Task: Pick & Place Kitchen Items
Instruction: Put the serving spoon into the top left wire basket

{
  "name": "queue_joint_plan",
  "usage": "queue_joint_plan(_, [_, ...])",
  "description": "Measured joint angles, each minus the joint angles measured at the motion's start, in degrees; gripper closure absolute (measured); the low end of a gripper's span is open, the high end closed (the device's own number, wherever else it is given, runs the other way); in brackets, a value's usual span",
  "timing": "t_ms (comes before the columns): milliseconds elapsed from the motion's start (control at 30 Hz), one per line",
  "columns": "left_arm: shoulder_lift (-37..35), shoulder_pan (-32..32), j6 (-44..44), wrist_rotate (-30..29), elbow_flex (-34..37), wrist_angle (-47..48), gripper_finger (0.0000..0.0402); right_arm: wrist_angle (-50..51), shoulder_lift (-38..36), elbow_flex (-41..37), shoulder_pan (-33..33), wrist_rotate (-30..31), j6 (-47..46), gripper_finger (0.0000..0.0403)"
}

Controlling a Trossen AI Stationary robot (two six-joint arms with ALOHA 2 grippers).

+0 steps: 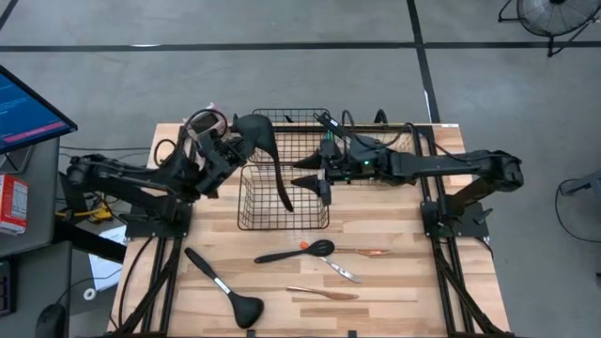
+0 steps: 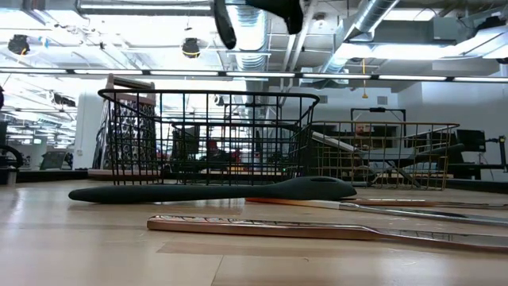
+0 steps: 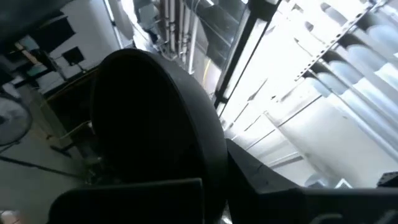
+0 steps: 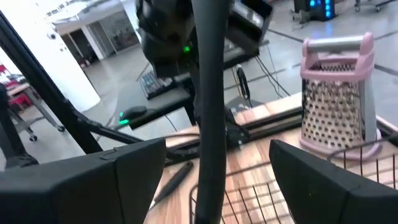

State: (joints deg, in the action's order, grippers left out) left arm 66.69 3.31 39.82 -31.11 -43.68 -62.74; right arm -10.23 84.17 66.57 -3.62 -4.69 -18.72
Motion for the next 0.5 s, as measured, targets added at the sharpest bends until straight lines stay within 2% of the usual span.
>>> queue_joint_plan(267, [4.7, -2.8, 0.1, 6.1, -3.5, -2.9, 0.0394, -1.7, 3.7, 0.0, -1.3, -3.2, -3.0, 0.0117])
queue_joint_plan(500, [7.9, -3.5, 0.1, 7.6, -7.1, -3.0, 0.0394, -2.3, 4.3, 0.0, -2.1, -3.4, -3.3, 0.0117])
